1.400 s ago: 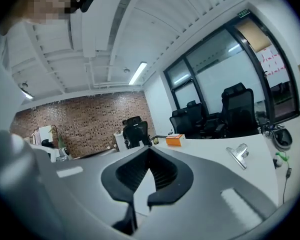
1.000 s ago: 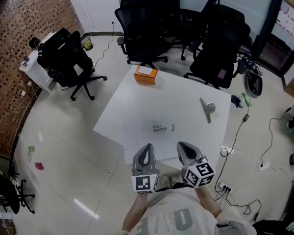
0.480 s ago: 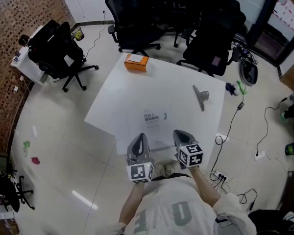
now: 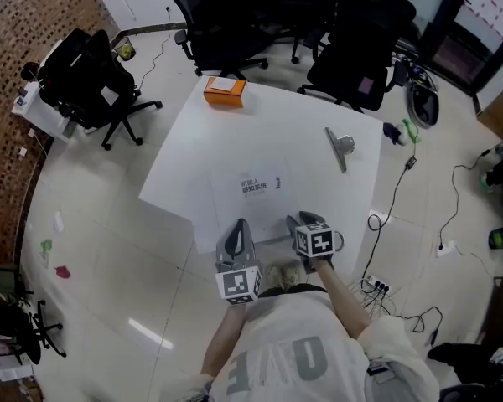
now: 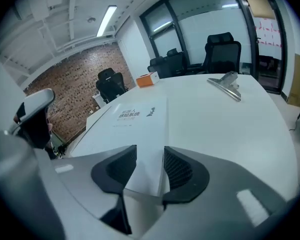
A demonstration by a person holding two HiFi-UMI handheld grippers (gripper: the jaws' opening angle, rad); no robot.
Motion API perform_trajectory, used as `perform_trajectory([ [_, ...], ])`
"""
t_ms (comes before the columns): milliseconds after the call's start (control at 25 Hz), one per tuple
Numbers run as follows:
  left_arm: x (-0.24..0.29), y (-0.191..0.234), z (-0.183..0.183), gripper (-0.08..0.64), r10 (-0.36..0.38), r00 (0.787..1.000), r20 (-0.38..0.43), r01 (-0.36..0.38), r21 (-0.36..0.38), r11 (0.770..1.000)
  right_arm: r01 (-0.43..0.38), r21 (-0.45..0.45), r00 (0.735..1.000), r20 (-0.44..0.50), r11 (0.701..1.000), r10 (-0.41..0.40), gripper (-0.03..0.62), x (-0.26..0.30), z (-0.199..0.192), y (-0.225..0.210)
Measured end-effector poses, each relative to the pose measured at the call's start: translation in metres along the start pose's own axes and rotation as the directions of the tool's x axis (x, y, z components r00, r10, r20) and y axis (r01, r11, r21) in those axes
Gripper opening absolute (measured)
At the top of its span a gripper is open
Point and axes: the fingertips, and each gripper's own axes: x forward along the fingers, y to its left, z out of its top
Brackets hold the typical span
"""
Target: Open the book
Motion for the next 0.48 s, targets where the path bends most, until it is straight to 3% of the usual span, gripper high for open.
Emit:
perform_trajectory([
  [280,0.000,-0.005,-0.003,0.012,0.003,1.000,-0.010,-0.003,-0.010,1.000,0.031,-0.022,0.999,-0.011,0.999,-0.031,0.158,0.001,-0.003,-0.004],
  [480,-0.001,-0.004,-0.005,0.012,0.012,1.000,-0.014,-0.012,-0.008,1.000,0.067,-0.042,0.998,0.024,0.997,-0.066,0.077,-0.004,0.001,-0.010],
])
